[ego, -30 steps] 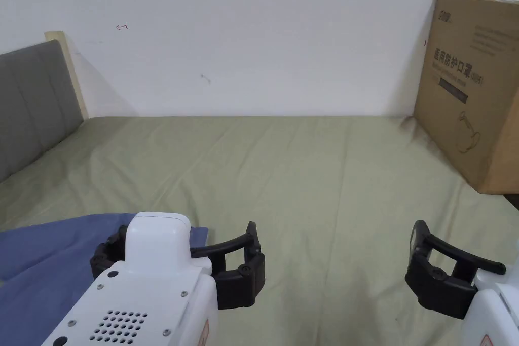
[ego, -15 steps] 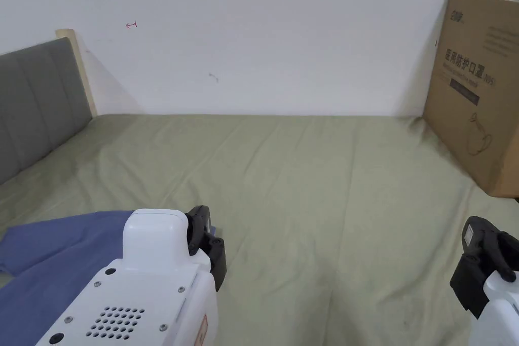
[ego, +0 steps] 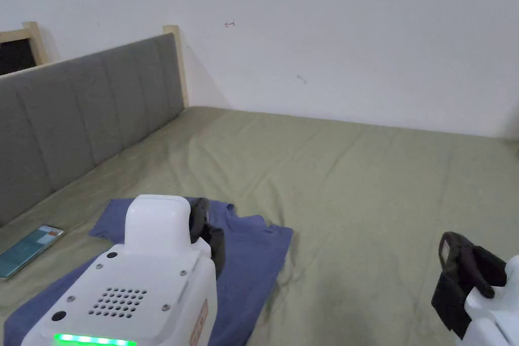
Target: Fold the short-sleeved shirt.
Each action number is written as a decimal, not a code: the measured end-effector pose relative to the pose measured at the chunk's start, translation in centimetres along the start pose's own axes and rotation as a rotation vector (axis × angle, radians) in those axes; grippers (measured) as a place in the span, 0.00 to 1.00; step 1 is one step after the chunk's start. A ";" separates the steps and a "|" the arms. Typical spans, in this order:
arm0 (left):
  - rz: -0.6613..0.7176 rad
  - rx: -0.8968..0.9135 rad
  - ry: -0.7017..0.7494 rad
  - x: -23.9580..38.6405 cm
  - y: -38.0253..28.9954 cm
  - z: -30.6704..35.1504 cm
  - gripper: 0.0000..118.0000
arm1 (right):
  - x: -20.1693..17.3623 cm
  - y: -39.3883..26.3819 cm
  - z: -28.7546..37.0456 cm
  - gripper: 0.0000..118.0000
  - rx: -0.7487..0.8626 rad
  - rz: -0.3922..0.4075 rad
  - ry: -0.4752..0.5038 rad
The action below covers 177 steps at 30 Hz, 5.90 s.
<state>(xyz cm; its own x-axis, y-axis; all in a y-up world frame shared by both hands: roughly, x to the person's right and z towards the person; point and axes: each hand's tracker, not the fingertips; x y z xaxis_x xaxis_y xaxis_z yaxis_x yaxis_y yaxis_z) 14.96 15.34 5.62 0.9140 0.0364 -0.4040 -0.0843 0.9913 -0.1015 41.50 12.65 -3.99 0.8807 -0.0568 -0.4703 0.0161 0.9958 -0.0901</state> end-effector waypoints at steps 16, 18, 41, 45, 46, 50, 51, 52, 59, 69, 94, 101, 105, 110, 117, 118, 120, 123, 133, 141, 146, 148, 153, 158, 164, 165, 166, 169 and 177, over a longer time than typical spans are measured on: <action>0.092 -0.277 0.122 -7.3 -6.1 -6.4 0.00 | -7.2 -2.9 -5.2 0.00 -0.148 0.037 0.238; 0.099 -0.400 0.090 -8.0 -8.0 -9.6 0.00 | -6.9 -3.5 -5.8 0.00 -0.174 0.038 0.226; 0.201 -0.838 0.011 -8.8 -18.2 -24.5 0.99 | -4.1 -7.7 -9.5 0.00 -0.372 -0.014 0.173; 0.048 -0.875 0.054 -7.0 -19.4 -25.3 1.00 | -3.9 -8.1 -9.9 0.00 -0.391 -0.011 0.174; 0.058 -0.880 0.059 -7.0 -19.4 -25.5 1.00 | -3.8 -8.2 -10.0 0.00 -0.393 -0.010 0.172; 0.102 -0.901 0.051 -7.6 -19.1 -25.8 0.98 | -3.3 -8.8 -10.2 0.00 -0.413 -0.033 0.177; 0.091 -0.915 0.052 -7.5 -18.9 -25.9 0.95 | -3.1 -8.9 -10.2 0.00 -0.418 -0.037 0.177; 0.084 -0.921 0.058 -7.4 -18.7 -26.0 0.88 | -3.0 -9.0 -10.2 0.00 -0.422 -0.040 0.178; 0.084 -0.880 0.105 -8.3 -17.3 -25.0 0.37 | -1.6 -9.6 -10.4 0.00 -0.443 -0.091 0.159; 0.143 -0.882 0.144 -9.1 -15.7 -24.6 0.01 | 0.2 -9.0 -9.3 0.00 -0.439 -0.121 0.122; 0.052 -0.331 -0.558 9.8 14.6 -13.9 0.00 | 10.8 -1.2 0.3 0.00 -0.164 -0.250 -0.174; 0.040 -0.506 -0.824 20.2 5.9 -14.5 0.00 | 14.2 -1.4 3.2 0.00 -0.149 -0.266 -0.283; -0.103 -0.744 -0.734 26.1 -6.3 -16.1 0.00 | 15.8 -2.4 4.0 0.00 -0.193 -0.253 -0.339; -0.011 -1.051 -0.743 27.6 -18.1 -14.8 0.00 | 17.7 -3.2 4.2 0.00 -0.238 -0.271 -0.378; -0.005 -1.033 -0.724 27.0 -17.8 -15.6 0.12 | 19.3 -4.0 3.7 0.00 -0.268 -0.284 -0.403; -0.031 -1.013 -0.717 27.0 -17.5 -15.7 0.40 | 19.2 -4.0 3.5 0.00 -0.269 -0.290 -0.402; -0.073 -1.013 -0.709 27.0 -16.9 -15.6 0.67 | 19.0 -4.1 3.4 0.00 -0.268 -0.293 -0.391; -0.073 -0.991 -0.722 25.9 -16.0 -14.8 1.00 | 18.2 -4.0 3.0 0.00 -0.278 -0.276 -0.373; -0.105 -0.796 -0.563 13.6 -8.2 -14.5 0.41 | 15.6 -3.4 1.7 0.00 -0.280 -0.240 -0.289; -0.044 -0.878 -0.345 4.5 -11.8 -15.3 0.00 | 13.2 -4.4 -0.5 0.00 -0.324 -0.222 -0.224; -0.041 -0.919 -0.351 4.5 -14.0 -15.9 0.00 | 12.3 -5.1 -1.9 0.00 -0.357 -0.211 -0.196; -0.018 -0.925 -0.360 5.1 -14.6 -16.6 0.03 | 12.0 -5.4 -2.4 0.00 -0.370 -0.204 -0.187; -0.047 -0.929 -0.358 7.2 -15.1 -18.8 0.62 | 11.6 -6.0 -3.3 0.00 -0.406 -0.184 -0.177; 0.038 -0.909 -0.378 8.6 -15.2 -21.0 0.94 | 11.7 -6.7 -4.1 0.00 -0.435 -0.173 -0.179; 0.058 -0.976 -0.396 11.0 -17.1 -23.4 0.72 | 12.3 -7.2 -5.3 0.00 -0.468 -0.165 -0.183; 0.026 -0.988 -0.382 11.5 -17.4 -23.6 0.68 | 12.4 -7.2 -5.6 0.00 -0.475 -0.158 -0.184; -0.043 -0.984 -0.360 12.0 -17.7 -23.7 0.53 | 12.5 -7.2 -5.8 0.00 -0.477 -0.154 -0.184; -0.153 -0.912 -0.303 12.4 -17.5 -22.9 0.07 | 12.8 -7.1 -6.8 0.00 -0.482 -0.153 -0.184; -0.102 -0.902 -0.342 11.2 -16.6 -22.1 0.03 | 13.7 -6.2 -11.5 0.00 -0.491 -0.124 -0.113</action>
<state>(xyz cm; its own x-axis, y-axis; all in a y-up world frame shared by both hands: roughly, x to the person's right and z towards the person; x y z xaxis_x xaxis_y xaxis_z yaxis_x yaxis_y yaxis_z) 17.82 -3.52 -17.35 0.9879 0.1316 -0.0826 -0.1402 0.5267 -0.8384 48.01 4.92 -19.92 0.9323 -0.1369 -0.3348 -0.0769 0.8295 -0.5532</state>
